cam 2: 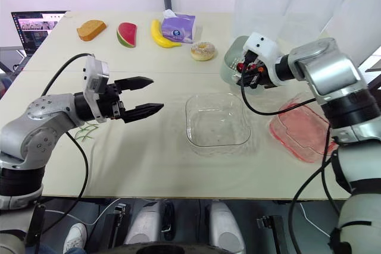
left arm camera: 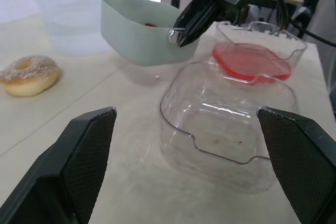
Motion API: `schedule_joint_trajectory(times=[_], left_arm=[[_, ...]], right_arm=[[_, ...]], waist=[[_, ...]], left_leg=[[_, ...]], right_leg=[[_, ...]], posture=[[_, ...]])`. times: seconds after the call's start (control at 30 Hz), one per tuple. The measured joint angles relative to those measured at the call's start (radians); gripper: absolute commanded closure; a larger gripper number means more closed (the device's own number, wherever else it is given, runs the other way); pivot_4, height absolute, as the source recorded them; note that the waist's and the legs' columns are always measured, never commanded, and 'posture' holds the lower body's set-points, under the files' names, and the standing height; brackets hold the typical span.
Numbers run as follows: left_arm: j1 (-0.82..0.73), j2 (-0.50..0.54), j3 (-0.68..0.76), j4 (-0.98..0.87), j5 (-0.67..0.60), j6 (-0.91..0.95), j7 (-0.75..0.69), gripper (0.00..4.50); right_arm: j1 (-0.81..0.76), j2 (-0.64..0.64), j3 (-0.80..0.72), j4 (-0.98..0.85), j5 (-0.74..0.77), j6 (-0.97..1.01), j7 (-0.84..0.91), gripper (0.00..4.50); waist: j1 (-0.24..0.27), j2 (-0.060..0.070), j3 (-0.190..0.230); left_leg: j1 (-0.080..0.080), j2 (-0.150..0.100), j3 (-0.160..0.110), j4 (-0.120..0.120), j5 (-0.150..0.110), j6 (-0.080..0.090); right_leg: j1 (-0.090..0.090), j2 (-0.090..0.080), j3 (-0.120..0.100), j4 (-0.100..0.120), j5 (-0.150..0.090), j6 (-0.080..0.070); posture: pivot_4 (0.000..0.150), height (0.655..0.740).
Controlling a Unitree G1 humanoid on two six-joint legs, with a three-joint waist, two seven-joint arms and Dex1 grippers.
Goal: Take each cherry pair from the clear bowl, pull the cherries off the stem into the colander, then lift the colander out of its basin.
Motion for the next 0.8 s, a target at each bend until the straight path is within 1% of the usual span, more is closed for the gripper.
schedule_joint_trajectory(times=[0.17, 0.33, 0.4, 0.43, 0.57, 0.6, 0.63, 0.7, 0.8], left_arm=[[0.002, -0.001, 0.0, -0.025, -0.006, 0.018, 0.026, 0.0], [0.007, -0.001, 0.0, -0.039, -0.013, 0.039, 0.043, 0.0], [0.007, -0.001, 0.0, -0.047, -0.021, 0.047, 0.047, 0.0], [0.007, -0.001, 0.0, -0.05, -0.023, 0.047, 0.047, 0.0], [0.007, -0.001, 0.0, -0.052, -0.03, 0.052, 0.049, 0.0], [0.007, -0.001, 0.0, -0.052, -0.03, 0.055, 0.049, 0.0], [0.007, -0.001, 0.0, -0.052, -0.03, 0.057, 0.049, 0.0], [0.005, -0.002, 0.0, -0.052, -0.03, 0.058, 0.048, 0.0], [-0.002, -0.007, -0.003, -0.049, -0.03, 0.059, 0.045, 0.0]], right_arm=[[-0.002, 0.058, 0.015, 0.125, -0.077, -0.062, 0.048, 4.29], [-0.002, 0.097, 0.014, 0.195, -0.131, -0.092, 0.055, 4.29], [-0.002, 0.103, 0.011, 0.208, -0.146, -0.094, 0.057, 3.24], [-0.002, 0.105, 0.007, 0.21, -0.149, -0.096, 0.057, 2.86], [-0.002, 0.112, -0.018, 0.213, -0.168, -0.099, 0.058, 0.86], [-0.002, 0.112, -0.025, 0.211, -0.169, -0.097, 0.058, 0.41], [-0.002, 0.112, -0.035, 0.205, -0.171, -0.092, 0.057, 0.05], [0.001, 0.105, -0.057, 0.176, -0.173, -0.076, 0.059, 0.05], [0.016, 0.06, -0.103, 0.063, -0.158, -0.012, 0.069, 0.05]], waist=[[-0.003, 0.0, 0.0], [-0.005, 0.0, 0.0], [-0.005, 0.0, 0.0], [-0.006, 0.0, 0.0], [-0.006, 0.0, 0.0], [-0.006, 0.0, 0.0], [-0.006, 0.0, 0.0], [-0.005, 0.0, 0.0], [-0.001, 0.0, 0.0]], left_leg=[[0.001, 0.0, 0.0, 0.001, -0.001, 0.001], [0.002, 0.0, 0.0, 0.001, 0.0, 0.0], [0.002, 0.0, 0.0, 0.001, 0.0, 0.0], [0.002, 0.0, 0.0, 0.001, 0.0, 0.0], [0.002, 0.0, 0.0, 0.001, 0.0, 0.0], [0.002, 0.0, 0.0, 0.001, 0.0, 0.0], [0.002, 0.0, 0.0, 0.001, 0.0, 0.0], [0.002, 0.0, 0.0, 0.001, 0.0, 0.0], [0.002, 0.0, 0.0, 0.001, 0.0, 0.0]], right_leg=[[0.0, 0.0, 0.0, 0.002, 0.0, 0.0], [-0.001, 0.0, 0.0, 0.007, 0.0, 0.0], [-0.001, 0.0, 0.0, 0.007, 0.0, 0.0], [-0.001, 0.0, 0.0, 0.007, 0.0, 0.0], [-0.001, 0.0, 0.0, 0.008, 0.0, 0.0], [-0.001, 0.0, 0.0, 0.008, 0.0, 0.0], [-0.001, 0.0, 0.0, 0.008, 0.0, 0.0], [-0.001, 0.0, 0.0, 0.008, 0.0, 0.0], [-0.001, 0.0, 0.0, 0.008, 0.0, 0.0]], posture=[[0.15, 0.74], [0.15, 0.74], [0.15, 0.74], [0.15, 0.74], [0.15, 0.74], [0.15, 0.74], [0.15, 0.74], [0.15, 0.74], [0.15, 0.74]])
